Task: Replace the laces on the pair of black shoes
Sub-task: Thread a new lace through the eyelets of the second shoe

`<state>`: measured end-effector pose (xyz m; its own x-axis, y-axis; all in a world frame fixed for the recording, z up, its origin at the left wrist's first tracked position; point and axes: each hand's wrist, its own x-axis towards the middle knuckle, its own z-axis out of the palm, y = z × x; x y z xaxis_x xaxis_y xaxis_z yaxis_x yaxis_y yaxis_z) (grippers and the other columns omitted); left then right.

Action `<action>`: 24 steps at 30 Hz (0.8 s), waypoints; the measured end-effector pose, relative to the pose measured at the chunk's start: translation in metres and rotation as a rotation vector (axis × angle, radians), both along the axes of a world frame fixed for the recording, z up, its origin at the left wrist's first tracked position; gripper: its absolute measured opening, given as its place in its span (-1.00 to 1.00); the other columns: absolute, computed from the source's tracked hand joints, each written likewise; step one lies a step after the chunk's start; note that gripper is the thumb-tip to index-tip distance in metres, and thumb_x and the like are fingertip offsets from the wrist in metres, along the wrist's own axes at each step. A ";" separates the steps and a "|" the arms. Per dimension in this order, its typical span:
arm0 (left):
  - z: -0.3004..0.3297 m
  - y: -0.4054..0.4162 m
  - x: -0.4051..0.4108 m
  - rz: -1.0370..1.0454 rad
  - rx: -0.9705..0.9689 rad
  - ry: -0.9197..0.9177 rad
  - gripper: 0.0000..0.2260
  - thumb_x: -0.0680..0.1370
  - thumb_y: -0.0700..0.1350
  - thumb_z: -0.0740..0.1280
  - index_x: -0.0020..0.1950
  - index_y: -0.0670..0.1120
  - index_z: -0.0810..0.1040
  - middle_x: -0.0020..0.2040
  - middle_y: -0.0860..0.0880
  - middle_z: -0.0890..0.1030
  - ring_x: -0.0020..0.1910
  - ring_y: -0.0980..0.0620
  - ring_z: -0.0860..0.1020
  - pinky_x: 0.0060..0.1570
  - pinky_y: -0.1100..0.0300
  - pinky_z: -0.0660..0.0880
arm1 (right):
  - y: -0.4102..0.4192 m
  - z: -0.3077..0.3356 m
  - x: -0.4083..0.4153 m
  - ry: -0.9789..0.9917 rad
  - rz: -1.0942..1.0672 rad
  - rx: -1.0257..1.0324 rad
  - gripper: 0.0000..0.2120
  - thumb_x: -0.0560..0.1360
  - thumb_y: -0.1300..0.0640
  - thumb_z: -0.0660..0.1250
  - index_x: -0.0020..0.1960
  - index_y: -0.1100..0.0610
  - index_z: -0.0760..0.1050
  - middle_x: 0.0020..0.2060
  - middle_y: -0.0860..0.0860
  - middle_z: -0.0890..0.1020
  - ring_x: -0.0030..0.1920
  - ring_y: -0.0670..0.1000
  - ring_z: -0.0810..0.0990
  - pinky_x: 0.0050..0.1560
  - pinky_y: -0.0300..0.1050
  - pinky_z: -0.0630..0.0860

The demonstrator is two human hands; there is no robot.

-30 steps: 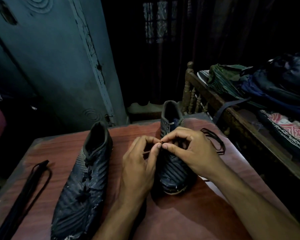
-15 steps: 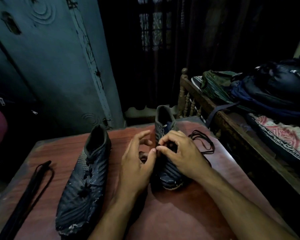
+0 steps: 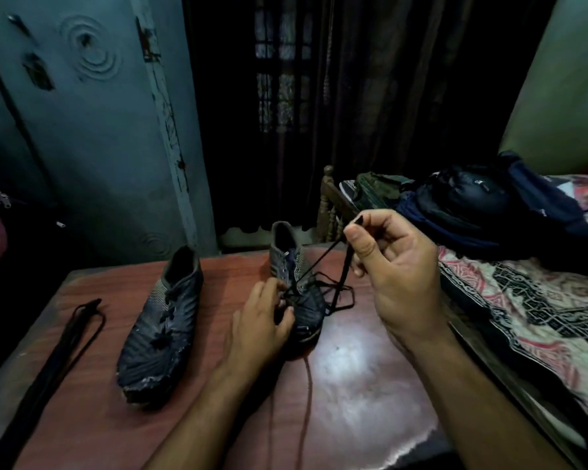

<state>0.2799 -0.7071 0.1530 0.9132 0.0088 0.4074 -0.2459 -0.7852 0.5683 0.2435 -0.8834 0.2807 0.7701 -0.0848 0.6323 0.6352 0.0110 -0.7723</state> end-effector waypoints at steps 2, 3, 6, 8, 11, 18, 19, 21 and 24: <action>0.007 -0.005 -0.010 -0.004 -0.016 0.001 -0.72 0.56 -0.05 0.35 0.24 0.10 0.40 0.09 0.13 0.43 0.06 0.04 0.55 -0.12 0.07 0.45 | 0.001 0.003 -0.013 0.032 0.026 -0.008 -0.97 0.56 0.24 0.40 -0.03 0.21 0.57 -0.33 -0.06 0.59 -0.33 -0.09 0.54 -0.32 -0.18 0.54; 0.013 -0.009 -0.016 -0.007 -0.020 0.015 -0.70 0.55 -0.07 0.33 0.25 0.12 0.39 0.12 0.12 0.44 0.08 0.05 0.58 -0.09 0.06 0.49 | 0.001 0.002 -0.019 0.049 0.041 -0.012 -0.97 0.56 0.25 0.40 -0.03 0.21 0.56 -0.34 -0.05 0.58 -0.34 -0.08 0.53 -0.34 -0.19 0.54; 0.039 -0.016 -0.034 -0.089 -0.170 -0.137 -0.68 0.51 -0.14 0.27 0.22 0.15 0.48 0.13 0.13 0.49 0.08 0.12 0.60 0.04 0.01 0.58 | -0.002 -0.001 -0.030 0.091 0.058 0.004 -0.97 0.55 0.25 0.41 -0.05 0.20 0.57 -0.34 -0.03 0.59 -0.35 -0.04 0.54 -0.34 -0.20 0.54; 0.072 -0.021 -0.055 -0.215 -0.359 -0.305 -0.69 0.54 -0.18 0.31 0.25 0.07 0.55 0.14 0.13 0.58 0.17 0.11 0.59 0.15 0.11 0.55 | -0.006 -0.003 -0.036 0.112 0.053 0.031 -0.95 0.54 0.23 0.42 -0.05 0.21 0.57 -0.33 -0.02 0.60 -0.34 -0.02 0.55 -0.33 -0.20 0.55; 0.114 -0.029 -0.085 -0.450 -0.368 -0.314 -0.65 0.57 -0.10 0.46 0.35 0.04 0.55 0.19 0.11 0.63 0.24 0.08 0.60 0.22 0.24 0.50 | -0.008 -0.011 -0.046 0.177 0.108 0.112 -0.86 0.52 0.17 0.42 -0.01 0.25 0.59 -0.27 0.04 0.65 -0.27 0.00 0.60 -0.28 -0.15 0.56; 0.092 -0.032 -0.087 -0.479 -0.481 -0.275 -0.79 0.49 -0.19 0.53 0.11 -0.01 0.73 -0.07 0.08 0.66 -0.11 0.04 0.68 -0.16 0.20 0.59 | -0.016 -0.033 -0.063 0.316 0.196 0.209 -0.78 0.44 0.15 0.43 -0.04 0.30 0.58 -0.27 0.17 0.66 -0.28 0.04 0.64 -0.25 -0.16 0.57; 0.089 -0.031 -0.088 -0.482 -0.495 -0.249 -0.82 0.49 -0.18 0.53 0.07 -0.01 0.74 -0.09 0.07 0.67 -0.15 0.02 0.68 -0.21 0.10 0.62 | -0.019 -0.037 -0.064 0.329 0.197 0.197 -0.79 0.44 0.16 0.44 -0.03 0.30 0.58 -0.26 0.19 0.67 -0.27 0.07 0.66 -0.23 -0.14 0.60; 0.084 -0.028 -0.087 -0.485 -0.456 -0.215 -0.84 0.48 -0.11 0.52 0.04 0.01 0.76 -0.12 0.08 0.67 -0.20 0.02 0.67 -0.25 0.04 0.62 | -0.025 -0.047 -0.064 0.355 0.197 0.169 -0.80 0.46 0.22 0.45 0.04 0.26 0.58 -0.22 0.20 0.69 -0.23 0.13 0.69 -0.17 -0.07 0.64; 0.079 -0.023 -0.086 -0.518 -0.317 -0.174 -0.87 0.51 -0.04 0.49 0.03 0.03 0.77 -0.14 0.10 0.68 -0.20 0.09 0.66 -0.24 0.19 0.58 | -0.035 -0.061 -0.065 0.389 0.204 0.062 -0.82 0.50 0.30 0.44 0.09 0.24 0.58 -0.22 0.20 0.70 -0.25 0.18 0.70 -0.17 0.01 0.67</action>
<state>0.1936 -0.7299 0.2320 0.7520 -0.2720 0.6004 -0.6588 -0.3401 0.6711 0.1785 -0.9183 0.2197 0.9548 0.0646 0.2903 0.2773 0.1597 -0.9474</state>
